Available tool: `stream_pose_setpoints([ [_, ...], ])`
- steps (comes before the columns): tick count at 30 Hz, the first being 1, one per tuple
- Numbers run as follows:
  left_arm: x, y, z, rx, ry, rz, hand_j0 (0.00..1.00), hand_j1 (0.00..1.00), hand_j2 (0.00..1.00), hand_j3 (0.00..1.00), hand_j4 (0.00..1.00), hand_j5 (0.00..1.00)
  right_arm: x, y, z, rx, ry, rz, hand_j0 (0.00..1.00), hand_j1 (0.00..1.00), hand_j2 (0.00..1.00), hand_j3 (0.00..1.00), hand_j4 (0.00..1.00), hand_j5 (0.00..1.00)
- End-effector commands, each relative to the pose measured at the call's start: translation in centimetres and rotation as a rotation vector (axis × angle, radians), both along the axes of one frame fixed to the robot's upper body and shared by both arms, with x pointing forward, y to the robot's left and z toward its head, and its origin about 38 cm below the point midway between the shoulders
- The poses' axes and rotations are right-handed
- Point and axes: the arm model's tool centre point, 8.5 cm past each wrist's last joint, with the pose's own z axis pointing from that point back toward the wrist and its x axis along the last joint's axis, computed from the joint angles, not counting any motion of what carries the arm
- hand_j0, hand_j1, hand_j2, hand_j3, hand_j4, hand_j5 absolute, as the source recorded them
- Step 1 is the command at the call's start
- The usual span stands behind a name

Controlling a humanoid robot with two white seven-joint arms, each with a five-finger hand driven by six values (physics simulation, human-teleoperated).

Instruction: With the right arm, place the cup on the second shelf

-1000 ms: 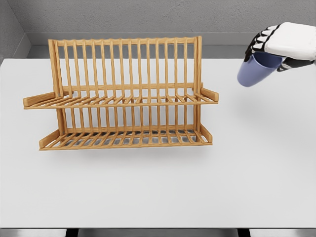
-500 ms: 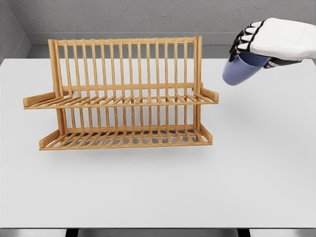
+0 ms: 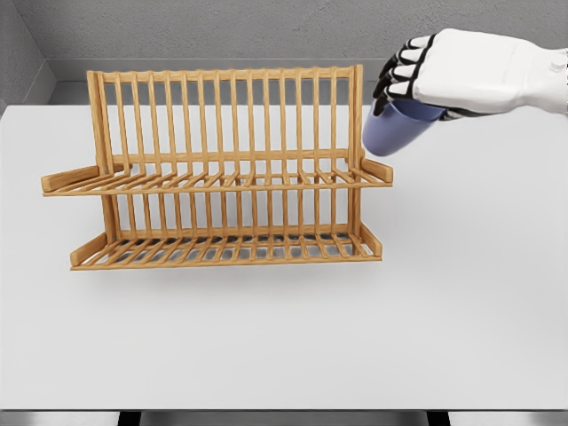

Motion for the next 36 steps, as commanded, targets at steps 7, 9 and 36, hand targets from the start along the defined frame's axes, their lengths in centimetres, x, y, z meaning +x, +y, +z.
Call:
stream_pose_setpoints([
  [7, 0.0, 0.0, 0.0, 0.0, 0.0, 0.001, 1.0, 1.0, 1.0, 1.0, 1.0, 1.0, 0.0, 1.6, -0.4, 0.009, 0.011, 0.041, 0.65, 0.65, 0.65, 0.65, 0.65, 0.65],
  [9, 0.0, 0.0, 0.0, 0.0, 0.0, -0.001, 1.0, 1.0, 1.0, 1.0, 1.0, 1.0, 0.1, 2.2, -0.5, 0.006, 0.016, 0.055, 0.65, 0.65, 0.65, 0.65, 0.65, 0.65],
  [36, 0.0, 0.0, 0.0, 0.0, 0.0, 0.001, 1.0, 1.0, 1.0, 1.0, 1.0, 1.0, 0.1, 1.7, 1.0, 0.024, -0.024, 0.043, 1.0, 1.0, 1.0, 1.0, 1.0, 1.0],
])
